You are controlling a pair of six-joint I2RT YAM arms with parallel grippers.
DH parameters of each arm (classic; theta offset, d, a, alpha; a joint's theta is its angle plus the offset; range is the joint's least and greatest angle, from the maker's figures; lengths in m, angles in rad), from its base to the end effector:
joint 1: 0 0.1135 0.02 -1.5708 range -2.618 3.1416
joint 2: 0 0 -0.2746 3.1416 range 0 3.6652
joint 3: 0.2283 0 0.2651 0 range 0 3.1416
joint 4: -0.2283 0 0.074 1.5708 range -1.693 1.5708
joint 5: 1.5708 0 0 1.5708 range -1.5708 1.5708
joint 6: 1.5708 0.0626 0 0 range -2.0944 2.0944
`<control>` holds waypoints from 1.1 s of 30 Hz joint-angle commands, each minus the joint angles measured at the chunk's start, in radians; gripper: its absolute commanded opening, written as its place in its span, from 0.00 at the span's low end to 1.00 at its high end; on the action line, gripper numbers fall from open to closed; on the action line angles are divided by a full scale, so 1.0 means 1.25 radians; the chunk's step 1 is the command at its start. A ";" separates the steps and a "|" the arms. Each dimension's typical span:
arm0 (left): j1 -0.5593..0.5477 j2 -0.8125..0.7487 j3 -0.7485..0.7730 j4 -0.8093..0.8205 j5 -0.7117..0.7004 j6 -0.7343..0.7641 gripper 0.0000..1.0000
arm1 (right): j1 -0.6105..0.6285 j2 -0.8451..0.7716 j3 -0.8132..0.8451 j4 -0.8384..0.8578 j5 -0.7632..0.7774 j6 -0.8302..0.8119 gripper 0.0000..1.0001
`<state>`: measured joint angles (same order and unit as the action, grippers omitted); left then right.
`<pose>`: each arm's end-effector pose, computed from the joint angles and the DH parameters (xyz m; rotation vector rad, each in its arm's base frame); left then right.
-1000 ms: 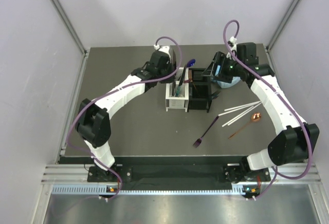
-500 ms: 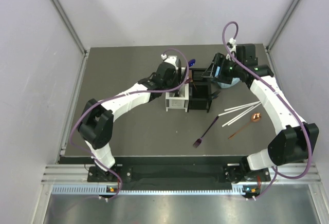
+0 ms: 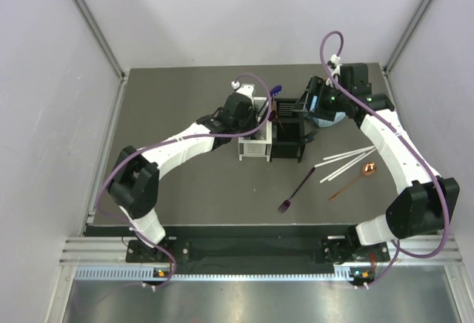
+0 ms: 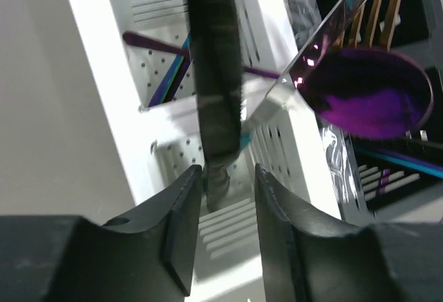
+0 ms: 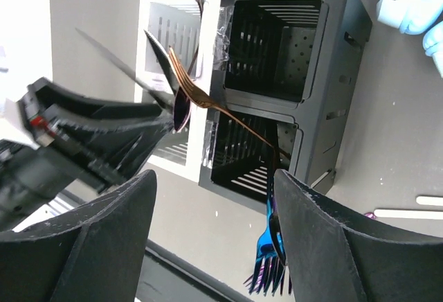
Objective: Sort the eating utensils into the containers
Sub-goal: Place the knife in the container.
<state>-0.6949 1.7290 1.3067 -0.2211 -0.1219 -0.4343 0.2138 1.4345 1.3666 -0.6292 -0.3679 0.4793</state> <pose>0.3369 -0.2710 0.2519 0.2245 2.2417 -0.4864 0.3333 0.0954 0.3429 0.1075 2.3306 0.7754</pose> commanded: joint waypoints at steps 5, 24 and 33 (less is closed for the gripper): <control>0.009 -0.120 0.009 -0.029 -0.052 -0.006 0.49 | 0.001 -0.009 0.011 0.026 0.038 -0.023 0.70; 0.188 -0.037 0.181 -0.208 0.014 -0.071 0.50 | -0.095 0.147 0.114 -0.064 0.136 -0.063 0.70; 0.232 -0.111 0.119 -0.258 0.004 -0.108 0.49 | -0.229 -0.032 -0.046 -0.213 0.208 0.193 0.66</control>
<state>-0.4221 1.6676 1.4872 -0.5190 -0.1093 -0.5362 -0.0734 1.4975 1.3548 -0.7921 -0.1734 0.5850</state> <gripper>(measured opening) 0.500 0.664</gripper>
